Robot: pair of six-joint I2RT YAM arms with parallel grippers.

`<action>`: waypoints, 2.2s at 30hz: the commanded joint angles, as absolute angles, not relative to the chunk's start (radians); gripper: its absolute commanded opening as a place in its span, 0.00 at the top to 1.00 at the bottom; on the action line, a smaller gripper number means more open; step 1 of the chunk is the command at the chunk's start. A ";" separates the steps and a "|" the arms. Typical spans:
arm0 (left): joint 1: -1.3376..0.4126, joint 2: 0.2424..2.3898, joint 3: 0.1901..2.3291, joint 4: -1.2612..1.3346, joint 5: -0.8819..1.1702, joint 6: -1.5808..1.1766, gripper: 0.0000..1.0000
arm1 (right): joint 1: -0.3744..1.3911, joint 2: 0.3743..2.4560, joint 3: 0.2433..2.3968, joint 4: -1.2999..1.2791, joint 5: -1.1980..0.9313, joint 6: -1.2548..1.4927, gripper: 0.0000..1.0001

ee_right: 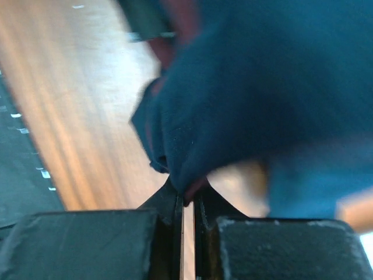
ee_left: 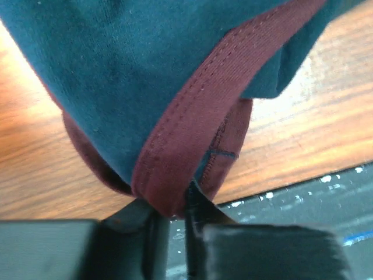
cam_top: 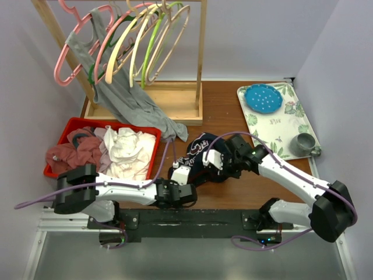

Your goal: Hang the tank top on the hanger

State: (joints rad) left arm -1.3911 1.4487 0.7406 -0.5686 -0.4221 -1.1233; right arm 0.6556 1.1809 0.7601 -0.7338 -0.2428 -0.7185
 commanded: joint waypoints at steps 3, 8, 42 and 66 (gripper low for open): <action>-1.414 1.370 0.894 -0.770 -0.618 -1.112 1.00 | 0.609 1.019 0.996 -0.814 -0.028 -0.761 1.00; -1.414 1.128 1.043 -0.729 -0.654 -0.855 1.00 | 0.477 1.012 1.280 -0.946 -0.029 -0.811 1.00; -1.152 0.955 0.708 -0.035 -0.299 -0.652 1.00 | 0.430 0.966 1.047 -0.810 -0.141 -0.601 0.83; -1.141 0.926 1.268 -0.552 -0.397 -0.297 0.08 | 0.227 1.069 0.907 -0.697 -0.788 -0.457 0.05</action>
State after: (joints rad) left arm -1.1465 0.8772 1.0592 -0.4313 -0.2665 -0.4831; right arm 0.3099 1.0302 0.9466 -0.7567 -0.5587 -0.4973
